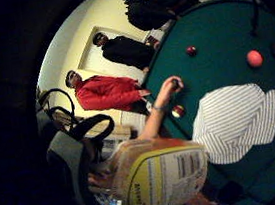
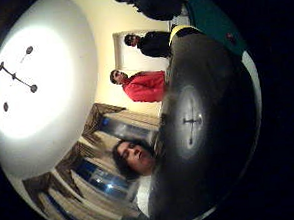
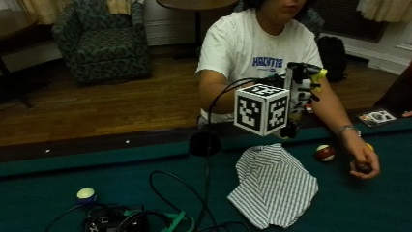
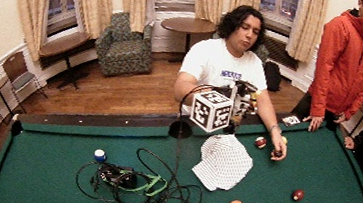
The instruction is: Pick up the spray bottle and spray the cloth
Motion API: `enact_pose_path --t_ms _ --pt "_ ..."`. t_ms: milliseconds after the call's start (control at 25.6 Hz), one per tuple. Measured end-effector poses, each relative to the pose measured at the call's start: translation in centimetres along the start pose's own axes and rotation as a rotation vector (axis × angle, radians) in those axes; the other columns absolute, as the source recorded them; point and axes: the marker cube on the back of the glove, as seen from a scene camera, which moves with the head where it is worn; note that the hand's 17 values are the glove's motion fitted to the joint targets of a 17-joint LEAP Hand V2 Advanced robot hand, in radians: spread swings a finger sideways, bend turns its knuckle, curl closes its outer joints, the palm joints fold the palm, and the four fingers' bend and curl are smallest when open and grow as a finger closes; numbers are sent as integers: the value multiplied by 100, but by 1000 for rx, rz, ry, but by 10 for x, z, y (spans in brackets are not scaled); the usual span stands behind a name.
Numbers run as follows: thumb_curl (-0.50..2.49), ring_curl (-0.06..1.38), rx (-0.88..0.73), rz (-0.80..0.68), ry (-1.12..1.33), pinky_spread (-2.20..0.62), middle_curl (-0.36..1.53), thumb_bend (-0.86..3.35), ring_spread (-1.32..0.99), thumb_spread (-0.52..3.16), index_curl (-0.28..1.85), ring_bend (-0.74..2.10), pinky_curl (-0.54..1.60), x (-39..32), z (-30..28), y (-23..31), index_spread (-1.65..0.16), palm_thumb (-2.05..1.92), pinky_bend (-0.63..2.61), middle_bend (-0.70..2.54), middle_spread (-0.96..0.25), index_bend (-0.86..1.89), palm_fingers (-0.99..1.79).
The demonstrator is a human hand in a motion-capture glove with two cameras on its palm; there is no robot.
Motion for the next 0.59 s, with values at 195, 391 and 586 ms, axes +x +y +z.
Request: enact_pose_path --t_ms 195,391,586 --pt "85 51 -54 -57 45 -30 60 -3 -22 37 63 79 45 33 55 -13 -23 96 57 68 -19 42 137" --pt "86 51 -39 -50 90 -30 60 -3 -22 36 63 79 45 83 114 -32 -23 96 57 68 -19 42 137" --pt "86 51 -1 -64 69 -30 60 -3 -22 36 63 79 45 123 153 -48 -23 96 56 68 -19 41 136"
